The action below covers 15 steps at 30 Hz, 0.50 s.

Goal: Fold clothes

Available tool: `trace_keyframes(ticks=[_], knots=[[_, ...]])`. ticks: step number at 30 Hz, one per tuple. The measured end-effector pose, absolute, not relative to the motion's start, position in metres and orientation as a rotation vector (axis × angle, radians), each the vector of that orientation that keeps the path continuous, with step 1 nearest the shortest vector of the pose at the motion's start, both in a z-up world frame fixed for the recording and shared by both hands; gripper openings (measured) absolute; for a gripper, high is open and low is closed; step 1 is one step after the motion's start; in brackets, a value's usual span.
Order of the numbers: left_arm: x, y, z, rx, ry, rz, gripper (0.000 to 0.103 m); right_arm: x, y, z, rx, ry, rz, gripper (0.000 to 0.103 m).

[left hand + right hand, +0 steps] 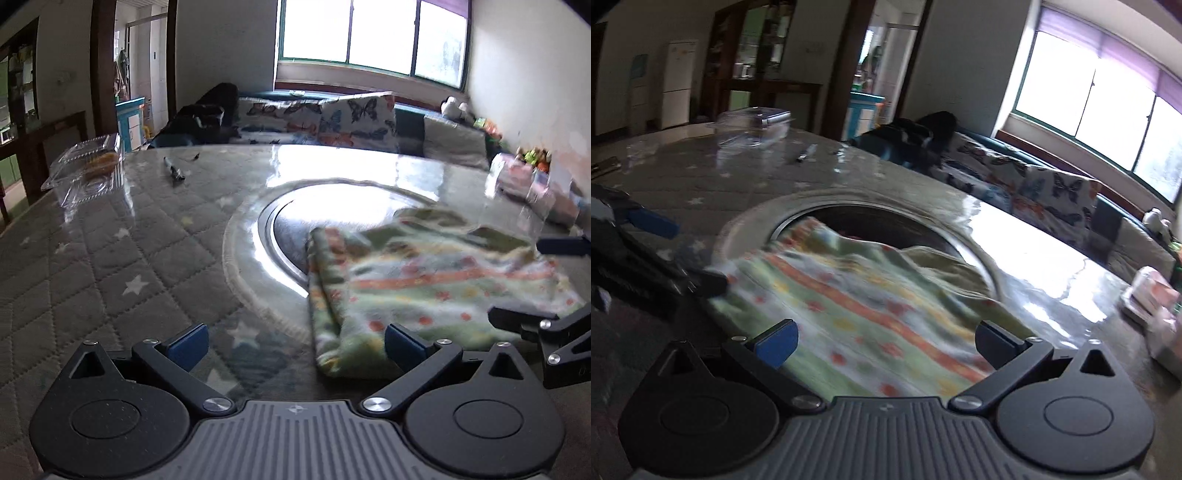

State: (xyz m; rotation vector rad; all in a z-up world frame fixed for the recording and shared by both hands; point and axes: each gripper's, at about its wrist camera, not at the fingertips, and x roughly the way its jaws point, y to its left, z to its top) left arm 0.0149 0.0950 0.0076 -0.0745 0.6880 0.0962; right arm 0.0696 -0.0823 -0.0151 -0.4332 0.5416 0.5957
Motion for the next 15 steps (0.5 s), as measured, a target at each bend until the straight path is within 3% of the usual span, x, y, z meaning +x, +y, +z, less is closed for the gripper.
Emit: trace_keyframes(ticks=[15], knots=[[0.011, 0.103, 0.006, -0.095, 0.691, 0.096, 0.103, 0.067, -0.064, -0.022, -0.466, 0.544, 0.636, 0.103]])
